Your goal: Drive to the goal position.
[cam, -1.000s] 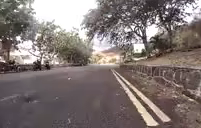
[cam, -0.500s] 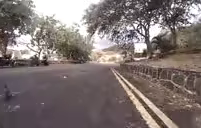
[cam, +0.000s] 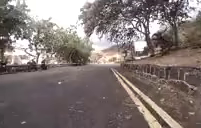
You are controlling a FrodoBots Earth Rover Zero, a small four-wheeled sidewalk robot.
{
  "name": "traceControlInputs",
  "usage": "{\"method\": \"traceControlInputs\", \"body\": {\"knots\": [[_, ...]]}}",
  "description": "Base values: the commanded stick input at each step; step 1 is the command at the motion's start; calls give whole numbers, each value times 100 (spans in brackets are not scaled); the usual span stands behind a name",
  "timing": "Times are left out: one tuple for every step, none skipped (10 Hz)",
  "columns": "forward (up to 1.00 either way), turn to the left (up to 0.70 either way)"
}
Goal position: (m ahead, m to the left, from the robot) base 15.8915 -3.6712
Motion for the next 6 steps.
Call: {"method": "traceControlInputs", "body": {"knots": [[85, 0], [85, 0], [85, 0], [85, -8], [85, -3], [85, 0]]}}
